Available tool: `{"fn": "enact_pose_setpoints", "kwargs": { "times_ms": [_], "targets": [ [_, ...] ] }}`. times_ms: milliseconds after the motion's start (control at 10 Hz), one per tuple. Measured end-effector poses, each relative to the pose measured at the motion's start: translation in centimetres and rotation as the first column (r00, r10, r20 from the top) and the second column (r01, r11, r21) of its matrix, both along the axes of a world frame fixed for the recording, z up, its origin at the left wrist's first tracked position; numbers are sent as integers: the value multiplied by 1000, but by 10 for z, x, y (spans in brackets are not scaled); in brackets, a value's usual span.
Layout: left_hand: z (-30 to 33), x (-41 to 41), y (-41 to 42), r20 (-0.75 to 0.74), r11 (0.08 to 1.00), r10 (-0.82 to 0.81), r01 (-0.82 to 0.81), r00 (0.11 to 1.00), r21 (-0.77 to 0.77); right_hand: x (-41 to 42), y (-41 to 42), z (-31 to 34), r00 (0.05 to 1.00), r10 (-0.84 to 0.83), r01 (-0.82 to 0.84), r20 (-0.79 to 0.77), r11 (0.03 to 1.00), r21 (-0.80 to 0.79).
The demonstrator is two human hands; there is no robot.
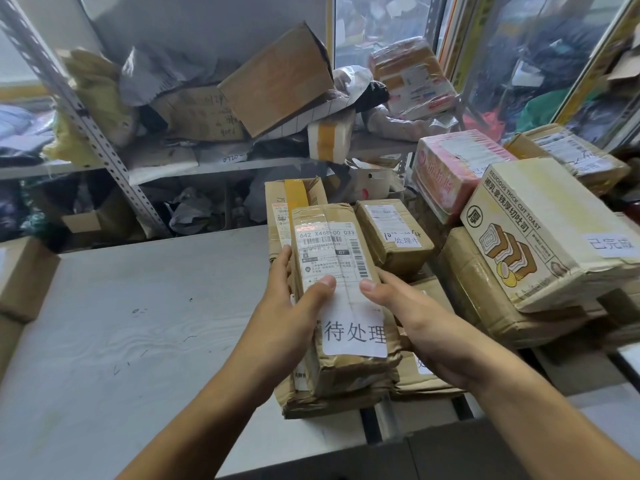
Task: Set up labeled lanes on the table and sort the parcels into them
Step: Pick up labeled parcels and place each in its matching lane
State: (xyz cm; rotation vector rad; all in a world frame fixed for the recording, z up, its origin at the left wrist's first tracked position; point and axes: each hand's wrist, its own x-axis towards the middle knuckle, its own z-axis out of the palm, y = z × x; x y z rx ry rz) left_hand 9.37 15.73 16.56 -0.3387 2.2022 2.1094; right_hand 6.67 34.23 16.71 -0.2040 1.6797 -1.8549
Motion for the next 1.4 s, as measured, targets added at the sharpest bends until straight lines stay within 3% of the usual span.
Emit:
{"fn": "enact_pose_setpoints", "kwargs": {
  "times_ms": [500,700,900,1000,1200,1400],
  "targets": [
    [6,-2,-3,-18,991,46,-48,999,-125,-7,-1,5,972,-105,151,-208,964,218],
    [18,1,-3,-84,951,27,-52,996,-305,-5,1,20,913,-76,219,-401,920,325],
    [39,12,-21,-198,912,22,-101,980,-398,5,-17,56,766,84,301,-638,829,471],
    [42,21,-44,-257,898,72,-174,964,-403,16,-40,74,711,208,264,-672,806,529],
    [47,48,-110,-336,869,151,-287,930,-404,52,-109,91,580,283,277,-764,813,512],
    [40,87,-205,-323,873,215,-330,921,-360,83,-214,78,577,350,205,-738,813,546]
  ]
}}
